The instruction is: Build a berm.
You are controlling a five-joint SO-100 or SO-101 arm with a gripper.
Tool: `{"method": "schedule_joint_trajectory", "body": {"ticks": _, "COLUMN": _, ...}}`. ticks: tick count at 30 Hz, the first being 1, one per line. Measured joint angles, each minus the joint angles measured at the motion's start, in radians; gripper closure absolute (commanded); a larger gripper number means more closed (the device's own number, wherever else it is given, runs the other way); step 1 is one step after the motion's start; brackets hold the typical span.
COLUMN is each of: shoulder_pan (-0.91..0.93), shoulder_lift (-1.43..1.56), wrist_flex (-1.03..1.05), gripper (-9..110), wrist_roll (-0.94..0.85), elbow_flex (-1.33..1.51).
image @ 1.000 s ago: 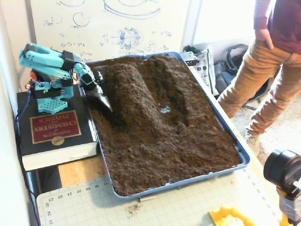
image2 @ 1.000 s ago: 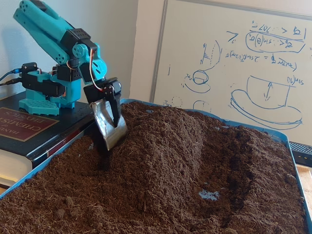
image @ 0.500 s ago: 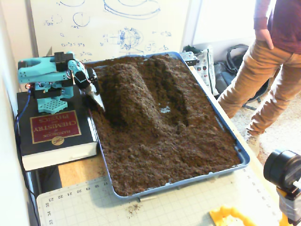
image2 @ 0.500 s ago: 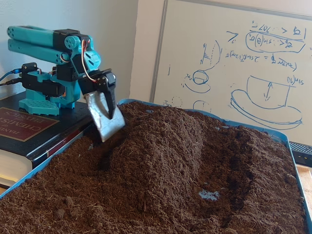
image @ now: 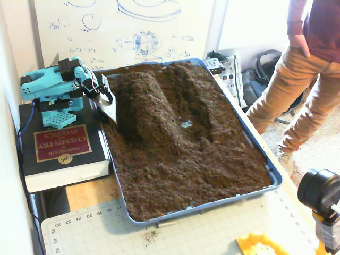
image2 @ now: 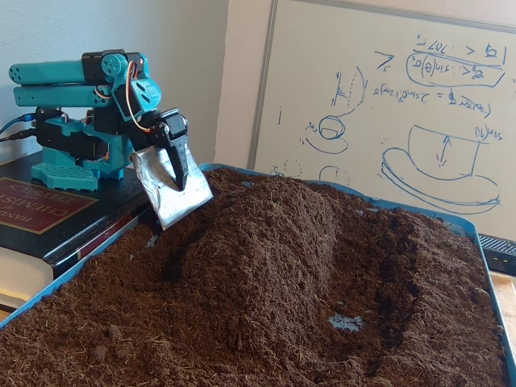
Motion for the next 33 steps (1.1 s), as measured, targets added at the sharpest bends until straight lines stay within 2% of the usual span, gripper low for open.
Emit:
{"method": "schedule_joint_trajectory", "body": {"ticks": 9, "shoulder_pan": -0.100, "shoulder_lift": 0.000, "wrist_flex": 0.005, "gripper": 101, "wrist_roll": 0.025, "elbow_flex": 0.000}}
{"method": "schedule_joint_trajectory", "body": {"ticks": 33, "shoulder_pan": -0.104, "shoulder_lift": 0.000, "wrist_flex": 0.008, "gripper": 101, "wrist_roll": 0.025, "elbow_flex": 0.000}}
